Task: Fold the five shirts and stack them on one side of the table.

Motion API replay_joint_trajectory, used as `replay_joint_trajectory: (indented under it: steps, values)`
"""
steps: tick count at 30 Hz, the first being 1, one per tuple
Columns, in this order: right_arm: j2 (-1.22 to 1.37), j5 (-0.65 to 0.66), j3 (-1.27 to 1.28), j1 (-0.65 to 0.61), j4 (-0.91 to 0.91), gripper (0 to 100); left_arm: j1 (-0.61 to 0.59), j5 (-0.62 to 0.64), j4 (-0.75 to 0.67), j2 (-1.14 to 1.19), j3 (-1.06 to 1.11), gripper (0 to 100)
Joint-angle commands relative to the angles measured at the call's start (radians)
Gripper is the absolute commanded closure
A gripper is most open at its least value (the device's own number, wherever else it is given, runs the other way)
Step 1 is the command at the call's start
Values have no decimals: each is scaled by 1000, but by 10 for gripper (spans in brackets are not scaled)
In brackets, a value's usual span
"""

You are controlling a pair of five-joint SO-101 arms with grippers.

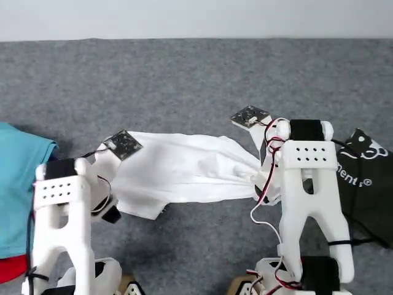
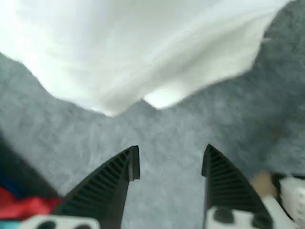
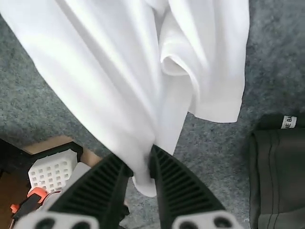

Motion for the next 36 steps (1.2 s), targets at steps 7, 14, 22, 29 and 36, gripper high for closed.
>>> replay_joint_trajectory:
  steps: [7, 14, 22, 29, 36]
  values:
    - [-42, -15, -8, 18, 41, 988, 18, 3, -296, 124, -5, 779]
    - [-33, -41, -6, 18, 41, 988, 84, 170, -342, 493, -361, 779]
    - [-33, -44, -6, 59, 41, 988, 319, 319, -167, 799, -852, 780]
    - [-33, -15, -6, 176, 39, 988, 474, 374, -41, 813, -1050, 780]
    - [-33, -2, -6, 306, -25, 988, 468, 370, 143, 776, -1052, 782]
